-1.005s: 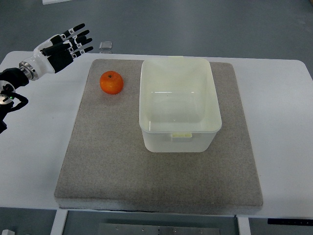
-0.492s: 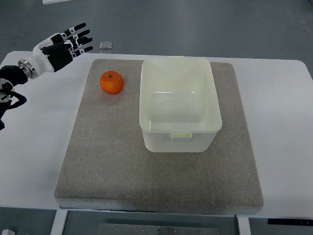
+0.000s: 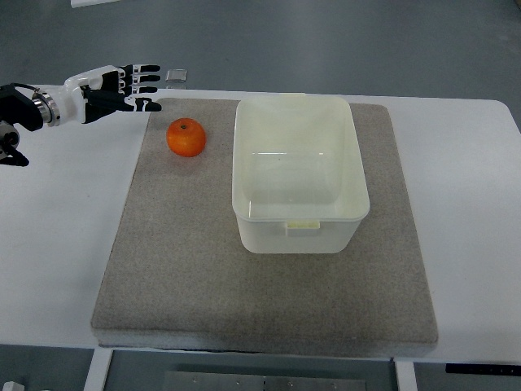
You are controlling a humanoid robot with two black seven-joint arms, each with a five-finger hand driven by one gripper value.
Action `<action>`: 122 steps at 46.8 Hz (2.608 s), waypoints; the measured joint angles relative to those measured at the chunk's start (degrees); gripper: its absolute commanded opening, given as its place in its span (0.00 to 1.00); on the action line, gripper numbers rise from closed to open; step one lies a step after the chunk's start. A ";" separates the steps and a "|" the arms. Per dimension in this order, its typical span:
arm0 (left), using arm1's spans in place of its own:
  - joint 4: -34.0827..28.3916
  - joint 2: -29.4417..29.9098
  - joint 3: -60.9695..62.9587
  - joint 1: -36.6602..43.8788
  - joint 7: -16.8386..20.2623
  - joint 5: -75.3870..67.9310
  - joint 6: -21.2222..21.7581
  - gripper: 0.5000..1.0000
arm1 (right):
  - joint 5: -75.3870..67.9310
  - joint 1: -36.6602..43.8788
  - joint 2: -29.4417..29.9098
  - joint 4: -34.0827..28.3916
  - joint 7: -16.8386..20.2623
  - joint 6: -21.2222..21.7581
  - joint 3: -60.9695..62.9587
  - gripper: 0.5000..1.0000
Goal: Put orange in box with left hand
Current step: 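Move the left hand forward toward the orange beside the box, then lower the left hand over the orange and close fingers around it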
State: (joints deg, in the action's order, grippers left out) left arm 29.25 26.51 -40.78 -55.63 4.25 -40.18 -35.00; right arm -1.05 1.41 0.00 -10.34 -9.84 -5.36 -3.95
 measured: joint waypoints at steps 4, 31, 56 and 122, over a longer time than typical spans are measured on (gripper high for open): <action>0.71 0.24 0.00 -0.82 0.98 -4.14 -0.01 0.98 | 0.00 0.00 0.00 0.00 0.00 0.00 0.00 0.86; 8.43 -0.89 0.44 -5.43 1.12 -35.61 0.83 0.98 | 0.01 -0.01 0.00 -0.01 0.00 0.00 0.00 0.86; 8.31 -6.07 0.52 -4.96 1.20 -49.59 5.06 0.98 | 0.01 0.02 0.00 0.01 -0.01 0.00 0.00 0.86; 7.73 -8.32 6.31 -3.54 1.38 -58.39 11.21 0.45 | -0.01 0.00 0.00 0.03 0.00 0.00 0.00 0.86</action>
State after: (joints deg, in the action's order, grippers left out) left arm 36.97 18.19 -34.46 -59.16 5.63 -98.57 -23.80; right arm -1.06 1.41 0.00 -10.32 -9.84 -5.36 -3.96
